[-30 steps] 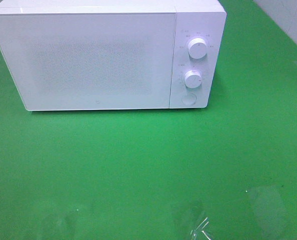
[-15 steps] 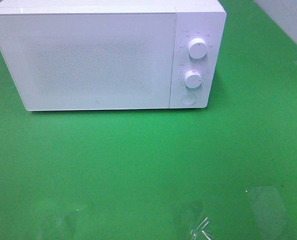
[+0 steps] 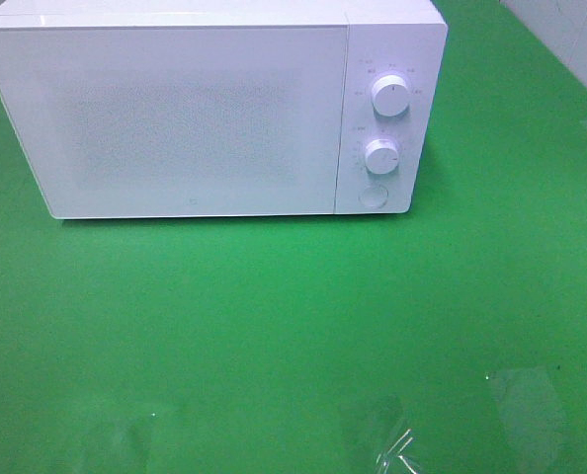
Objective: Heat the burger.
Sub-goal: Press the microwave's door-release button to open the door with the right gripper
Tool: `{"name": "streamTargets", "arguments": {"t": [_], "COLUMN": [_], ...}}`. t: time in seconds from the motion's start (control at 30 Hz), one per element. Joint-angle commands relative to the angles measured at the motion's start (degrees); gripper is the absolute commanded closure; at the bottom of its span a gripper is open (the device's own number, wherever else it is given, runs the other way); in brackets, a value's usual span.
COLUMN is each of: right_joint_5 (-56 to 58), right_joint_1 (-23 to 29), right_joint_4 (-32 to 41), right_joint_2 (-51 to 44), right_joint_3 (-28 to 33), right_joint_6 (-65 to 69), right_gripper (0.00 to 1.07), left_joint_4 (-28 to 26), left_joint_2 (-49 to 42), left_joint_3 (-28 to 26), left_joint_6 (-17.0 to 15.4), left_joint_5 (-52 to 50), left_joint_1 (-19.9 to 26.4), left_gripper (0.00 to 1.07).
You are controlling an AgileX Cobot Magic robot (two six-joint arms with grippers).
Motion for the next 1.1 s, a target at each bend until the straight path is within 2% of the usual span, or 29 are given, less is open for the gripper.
{"name": "streamTargets", "arguments": {"t": [0.03,0.4,0.47,0.63,0.83,1.1], "right_joint_5": [-0.11,-0.92,-4.87,-8.54,-19.02,-24.75], "right_joint_1": [-0.4,-0.4,-0.4,-0.4,-0.4,-0.4], "right_joint_4": [0.17,0.0,-0.06,-0.29,-0.29,-0.29], "right_joint_2": [-1.32,-1.26,1.2,4.24,14.95,23.84], "right_joint_3": [0.17,-1.2,-3.32,-3.44,-3.44,-3.44], "right_joint_6": [-0.17,-0.23,-0.23,-0.23,-0.23,-0.23], "right_gripper": [0.31,0.31,0.31,0.31,0.31,0.31], "left_joint_4": [0.06,0.06,0.06,0.06,0.06,0.06], "left_joint_2": [-1.09,-1.09,-1.09,-1.09,-1.09,-1.09], "left_joint_3": [0.29,0.29,0.29,0.29,0.29,0.29], "left_joint_6": [0.06,0.06,0.06,0.06,0.06,0.06], "left_joint_5": [-0.8,-0.8,-0.8,-0.8,-0.8,-0.8], "left_joint_1": [0.0,0.0,0.0,0.0,0.0,0.0], "left_gripper": [0.09,0.09,0.09,0.09,0.09,0.09]}}
